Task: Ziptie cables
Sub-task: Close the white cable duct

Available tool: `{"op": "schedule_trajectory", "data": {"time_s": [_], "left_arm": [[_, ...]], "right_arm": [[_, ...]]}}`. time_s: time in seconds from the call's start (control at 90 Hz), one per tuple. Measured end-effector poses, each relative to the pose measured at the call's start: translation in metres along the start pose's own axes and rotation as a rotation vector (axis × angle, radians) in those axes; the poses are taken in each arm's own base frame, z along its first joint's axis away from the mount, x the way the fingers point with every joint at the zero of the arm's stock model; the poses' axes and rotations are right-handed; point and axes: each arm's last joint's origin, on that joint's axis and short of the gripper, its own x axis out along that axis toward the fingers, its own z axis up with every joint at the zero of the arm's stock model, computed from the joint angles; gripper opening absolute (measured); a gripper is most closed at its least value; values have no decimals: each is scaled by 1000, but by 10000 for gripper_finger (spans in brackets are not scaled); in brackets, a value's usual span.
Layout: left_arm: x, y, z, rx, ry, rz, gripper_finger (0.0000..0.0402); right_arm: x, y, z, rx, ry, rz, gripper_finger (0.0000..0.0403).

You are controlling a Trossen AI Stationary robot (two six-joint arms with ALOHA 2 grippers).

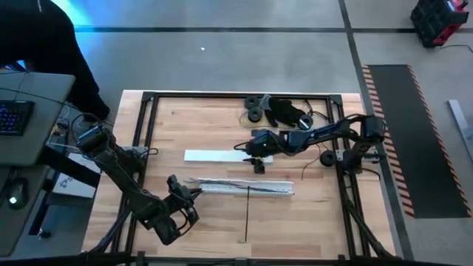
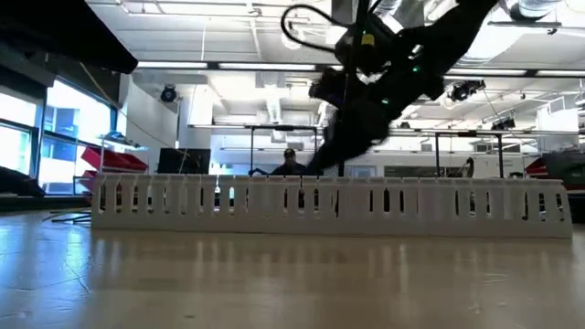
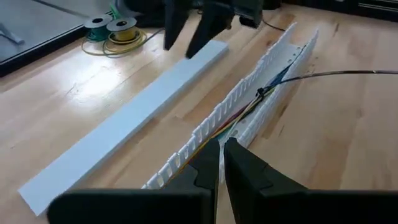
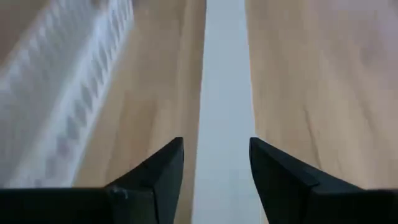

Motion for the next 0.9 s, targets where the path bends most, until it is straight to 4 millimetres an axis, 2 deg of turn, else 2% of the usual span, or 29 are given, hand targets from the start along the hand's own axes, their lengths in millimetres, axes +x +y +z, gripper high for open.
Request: {"op": "schedule_trajectory", "data": {"time_s": [0.178, 0.267, 0.433, 0.556, 0.711, 0.9], "left_arm": [[2, -1, 1, -15, 4, 1, 7], [2, -1, 1, -15, 5, 0, 7], [2, -2, 1, -1, 5, -6, 7], [2, -2, 1, -1, 5, -5, 7], [2, -2, 1, -1, 5, -5, 7], [2, -2, 1, -1, 5, -5, 7]], "right_arm": [[26, -12, -9, 27, -107, 54, 199], [42, -18, -19, 37, -89, 45, 239], [65, -28, -26, 39, -90, 48, 322], [76, -28, -35, 3, -41, 58, 355], [81, -24, -46, 17, 40, 55, 342], [87, -23, -58, 34, 102, 60, 259]]}}
